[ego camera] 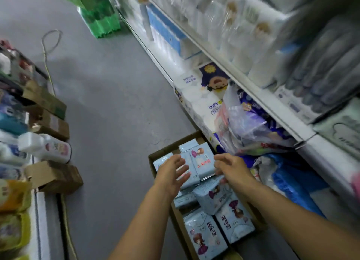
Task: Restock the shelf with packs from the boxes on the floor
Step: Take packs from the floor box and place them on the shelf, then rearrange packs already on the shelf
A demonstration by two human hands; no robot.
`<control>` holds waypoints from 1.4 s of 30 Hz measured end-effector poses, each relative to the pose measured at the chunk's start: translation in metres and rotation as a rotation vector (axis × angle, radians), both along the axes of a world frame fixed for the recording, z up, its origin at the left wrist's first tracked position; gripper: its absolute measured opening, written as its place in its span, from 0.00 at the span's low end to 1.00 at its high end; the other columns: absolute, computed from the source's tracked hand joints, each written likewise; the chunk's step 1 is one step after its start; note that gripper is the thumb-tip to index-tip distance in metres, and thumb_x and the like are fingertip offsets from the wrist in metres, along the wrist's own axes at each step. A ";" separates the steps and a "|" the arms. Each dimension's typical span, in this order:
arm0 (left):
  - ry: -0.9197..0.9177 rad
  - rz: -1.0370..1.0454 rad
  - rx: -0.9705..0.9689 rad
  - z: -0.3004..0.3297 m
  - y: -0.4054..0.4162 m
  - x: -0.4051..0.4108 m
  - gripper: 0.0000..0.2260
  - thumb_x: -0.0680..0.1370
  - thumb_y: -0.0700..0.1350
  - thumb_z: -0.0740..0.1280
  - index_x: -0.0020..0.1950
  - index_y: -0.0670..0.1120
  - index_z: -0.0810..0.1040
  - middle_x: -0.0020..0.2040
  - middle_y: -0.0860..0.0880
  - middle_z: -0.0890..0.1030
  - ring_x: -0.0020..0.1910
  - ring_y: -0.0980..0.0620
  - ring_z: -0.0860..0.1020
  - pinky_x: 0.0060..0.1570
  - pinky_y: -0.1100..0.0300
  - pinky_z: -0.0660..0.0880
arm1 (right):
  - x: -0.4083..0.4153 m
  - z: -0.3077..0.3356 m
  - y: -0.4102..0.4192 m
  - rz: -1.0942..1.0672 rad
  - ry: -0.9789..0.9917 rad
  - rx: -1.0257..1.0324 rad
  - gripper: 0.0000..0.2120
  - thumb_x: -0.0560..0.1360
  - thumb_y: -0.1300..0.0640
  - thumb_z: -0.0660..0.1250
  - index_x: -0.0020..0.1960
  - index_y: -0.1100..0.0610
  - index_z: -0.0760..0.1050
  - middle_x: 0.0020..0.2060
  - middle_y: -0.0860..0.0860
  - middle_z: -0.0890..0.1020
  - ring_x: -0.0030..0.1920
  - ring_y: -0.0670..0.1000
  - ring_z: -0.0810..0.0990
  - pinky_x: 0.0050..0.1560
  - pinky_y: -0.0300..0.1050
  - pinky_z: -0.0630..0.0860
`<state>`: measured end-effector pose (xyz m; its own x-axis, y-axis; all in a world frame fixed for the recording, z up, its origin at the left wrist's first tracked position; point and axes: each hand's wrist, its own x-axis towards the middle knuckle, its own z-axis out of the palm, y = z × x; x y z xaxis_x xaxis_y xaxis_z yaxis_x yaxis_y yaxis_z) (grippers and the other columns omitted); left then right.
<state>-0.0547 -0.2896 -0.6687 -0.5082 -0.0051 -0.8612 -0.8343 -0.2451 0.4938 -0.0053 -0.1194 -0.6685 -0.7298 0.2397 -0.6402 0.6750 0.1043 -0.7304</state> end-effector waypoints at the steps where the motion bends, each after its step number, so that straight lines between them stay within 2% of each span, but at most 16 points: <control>1: 0.032 0.003 0.013 0.025 0.001 0.002 0.09 0.80 0.45 0.66 0.58 0.42 0.78 0.56 0.44 0.82 0.55 0.46 0.81 0.48 0.53 0.79 | 0.002 0.024 -0.001 -0.040 0.016 -0.035 0.10 0.78 0.61 0.64 0.59 0.56 0.76 0.49 0.53 0.81 0.44 0.51 0.80 0.40 0.44 0.77; 4: 0.157 -0.051 0.016 0.098 0.007 0.014 0.07 0.81 0.44 0.64 0.56 0.44 0.78 0.54 0.44 0.82 0.51 0.47 0.82 0.51 0.52 0.79 | 0.014 0.094 -0.004 -0.136 0.080 -0.137 0.08 0.79 0.63 0.63 0.56 0.57 0.76 0.42 0.55 0.81 0.38 0.51 0.78 0.33 0.41 0.72; 7: 0.256 -0.135 0.027 0.177 0.018 0.028 0.05 0.82 0.43 0.63 0.55 0.45 0.77 0.50 0.45 0.82 0.45 0.49 0.81 0.50 0.53 0.78 | 0.028 0.170 -0.002 -0.197 0.167 -0.180 0.07 0.79 0.64 0.62 0.54 0.58 0.76 0.40 0.56 0.81 0.35 0.51 0.77 0.32 0.42 0.71; 11: 0.410 -0.263 0.080 0.272 0.034 0.048 0.09 0.81 0.44 0.64 0.58 0.44 0.78 0.45 0.48 0.84 0.45 0.48 0.80 0.49 0.53 0.76 | 0.053 0.267 0.003 -0.257 0.297 -0.216 0.07 0.79 0.66 0.61 0.52 0.60 0.77 0.37 0.57 0.79 0.34 0.52 0.74 0.32 0.43 0.68; 15: 0.514 -0.401 0.108 0.351 0.043 0.070 0.08 0.80 0.49 0.65 0.56 0.49 0.80 0.49 0.49 0.86 0.52 0.47 0.82 0.61 0.47 0.76 | 0.086 0.349 0.014 -0.276 0.398 -0.182 0.07 0.79 0.65 0.62 0.53 0.60 0.78 0.38 0.57 0.81 0.35 0.54 0.75 0.32 0.43 0.67; 19: 0.662 -0.470 0.157 0.420 0.066 0.087 0.10 0.81 0.43 0.63 0.60 0.45 0.78 0.53 0.43 0.84 0.48 0.46 0.82 0.54 0.50 0.77 | 0.120 0.419 0.037 -0.307 0.511 -0.065 0.08 0.79 0.65 0.62 0.51 0.57 0.79 0.40 0.57 0.84 0.36 0.53 0.79 0.34 0.44 0.73; 21: 0.719 -0.503 0.189 0.453 0.081 0.096 0.09 0.81 0.42 0.63 0.59 0.45 0.78 0.52 0.43 0.84 0.47 0.47 0.82 0.55 0.49 0.77 | 0.137 0.450 0.049 -0.335 0.575 0.006 0.09 0.79 0.65 0.61 0.51 0.56 0.79 0.40 0.55 0.85 0.37 0.51 0.81 0.37 0.44 0.74; 23: 0.778 -0.542 0.224 0.481 0.096 0.103 0.08 0.82 0.41 0.62 0.58 0.46 0.79 0.50 0.45 0.85 0.47 0.47 0.82 0.54 0.50 0.78 | 0.150 0.474 0.060 -0.366 0.626 0.039 0.09 0.79 0.65 0.61 0.51 0.56 0.79 0.38 0.53 0.85 0.36 0.50 0.81 0.37 0.44 0.74; 26: 0.866 -0.606 0.254 0.519 0.122 0.111 0.08 0.82 0.41 0.62 0.57 0.47 0.79 0.47 0.47 0.85 0.45 0.48 0.82 0.50 0.53 0.78 | 0.170 0.512 0.080 -0.408 0.715 0.094 0.09 0.79 0.67 0.61 0.51 0.58 0.78 0.39 0.56 0.84 0.34 0.51 0.80 0.33 0.41 0.73; 30: 0.970 -0.703 0.255 0.559 0.161 0.123 0.08 0.79 0.41 0.66 0.58 0.46 0.79 0.52 0.44 0.85 0.49 0.47 0.82 0.50 0.55 0.78 | 0.201 0.559 0.110 -0.478 0.804 0.246 0.09 0.78 0.68 0.62 0.51 0.58 0.78 0.40 0.57 0.84 0.33 0.50 0.80 0.32 0.38 0.73; 34: 1.072 -0.788 0.216 0.590 0.206 0.131 0.10 0.78 0.42 0.69 0.59 0.47 0.79 0.55 0.45 0.84 0.56 0.47 0.81 0.59 0.49 0.76 | 0.226 0.592 0.145 -0.523 0.819 0.448 0.08 0.78 0.64 0.64 0.51 0.53 0.79 0.42 0.52 0.84 0.40 0.49 0.83 0.39 0.40 0.77; 36: 1.128 -0.820 0.209 0.603 0.231 0.134 0.10 0.79 0.42 0.68 0.60 0.47 0.78 0.56 0.45 0.82 0.57 0.48 0.79 0.58 0.51 0.76 | 0.238 0.604 0.165 -0.545 0.830 0.513 0.08 0.79 0.63 0.64 0.51 0.51 0.78 0.44 0.50 0.84 0.42 0.49 0.82 0.40 0.38 0.76; 39: 1.180 -0.873 0.233 0.614 0.264 0.141 0.06 0.80 0.42 0.67 0.54 0.51 0.78 0.56 0.46 0.82 0.56 0.49 0.79 0.56 0.53 0.77 | 0.252 0.613 0.192 -0.584 0.857 0.584 0.09 0.78 0.64 0.64 0.48 0.50 0.77 0.45 0.51 0.83 0.44 0.49 0.82 0.40 0.34 0.74; 42: 1.208 -0.949 0.276 0.620 0.307 0.159 0.06 0.79 0.42 0.67 0.56 0.51 0.77 0.54 0.48 0.81 0.56 0.50 0.79 0.55 0.54 0.77 | 0.267 0.621 0.222 -0.639 0.886 0.690 0.11 0.77 0.65 0.65 0.47 0.49 0.77 0.45 0.49 0.83 0.47 0.48 0.80 0.43 0.35 0.73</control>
<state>0.1044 0.0176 -0.0490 -0.5995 0.7905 0.1255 0.1135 -0.0713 0.9910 0.2617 0.1027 -0.0480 -0.4738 0.7867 0.3958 0.0606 0.4775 -0.8766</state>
